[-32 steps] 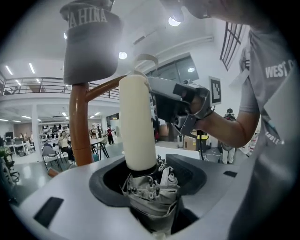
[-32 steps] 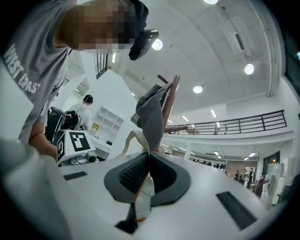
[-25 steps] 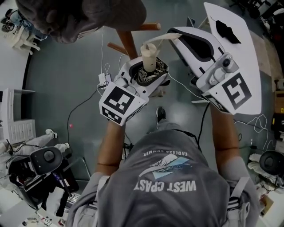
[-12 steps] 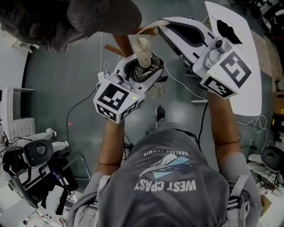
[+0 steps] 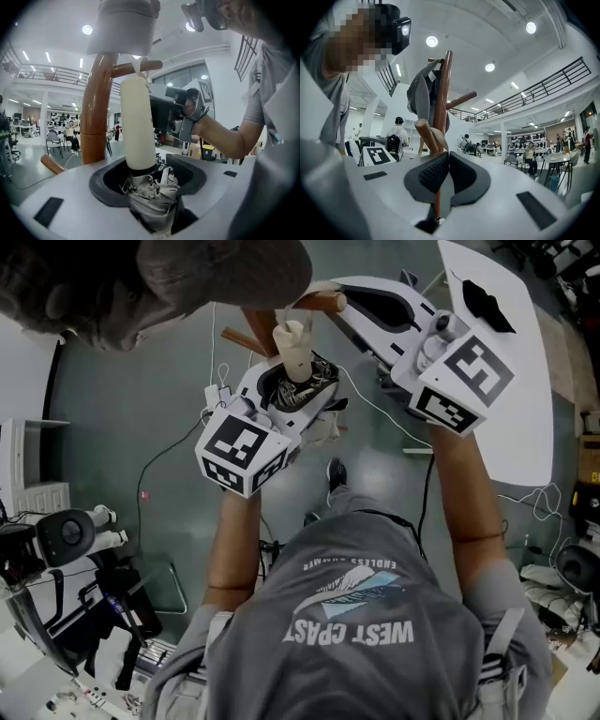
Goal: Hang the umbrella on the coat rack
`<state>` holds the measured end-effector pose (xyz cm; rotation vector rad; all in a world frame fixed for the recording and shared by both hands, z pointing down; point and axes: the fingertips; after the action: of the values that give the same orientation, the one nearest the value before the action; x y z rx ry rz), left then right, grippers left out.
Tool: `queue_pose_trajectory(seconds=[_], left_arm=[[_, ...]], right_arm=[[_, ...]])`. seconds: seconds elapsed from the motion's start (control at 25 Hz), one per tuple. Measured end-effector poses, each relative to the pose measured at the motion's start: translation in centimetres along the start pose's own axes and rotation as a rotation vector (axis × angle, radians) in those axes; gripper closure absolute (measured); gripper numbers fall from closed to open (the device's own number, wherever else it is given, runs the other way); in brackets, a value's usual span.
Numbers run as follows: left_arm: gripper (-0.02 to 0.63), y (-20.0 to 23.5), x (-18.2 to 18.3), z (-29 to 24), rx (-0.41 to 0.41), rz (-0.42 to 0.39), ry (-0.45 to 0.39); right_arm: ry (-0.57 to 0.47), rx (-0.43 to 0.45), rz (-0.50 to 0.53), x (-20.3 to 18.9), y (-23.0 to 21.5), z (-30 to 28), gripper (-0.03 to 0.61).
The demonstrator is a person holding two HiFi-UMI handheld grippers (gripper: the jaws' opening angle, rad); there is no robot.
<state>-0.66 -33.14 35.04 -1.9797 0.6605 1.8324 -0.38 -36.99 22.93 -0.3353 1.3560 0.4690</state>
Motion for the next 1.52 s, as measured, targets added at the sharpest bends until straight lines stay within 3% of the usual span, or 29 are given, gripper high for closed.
queue_pose_trajectory(seconds=[0.88, 1.16, 1.52], left_arm=[[0.354, 0.9, -5.5, -0.2, 0.051, 0.049, 0.047], [0.342, 1.7, -6.1, 0.4, 0.093, 0.004, 0.057], [0.307, 2.5, -6.7, 2.6, 0.133, -0.090, 0.058]], right_arm=[[0.065, -0.014, -0.025, -4.8, 0.0, -1.0, 0.548], [0.064, -0.056, -0.004, -3.5, 0.6, -0.6, 0.548], [0.161, -0.158, 0.029, -5.8, -0.2, 0.4, 0.548]])
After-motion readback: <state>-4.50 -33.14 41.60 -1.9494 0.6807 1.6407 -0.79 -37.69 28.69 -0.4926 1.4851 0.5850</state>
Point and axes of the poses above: the fingertips, and each gripper's own axes: z backward along the fingers, y to its left, x out of its top, and after that the axes turned 8 degrees about -y, right-handed
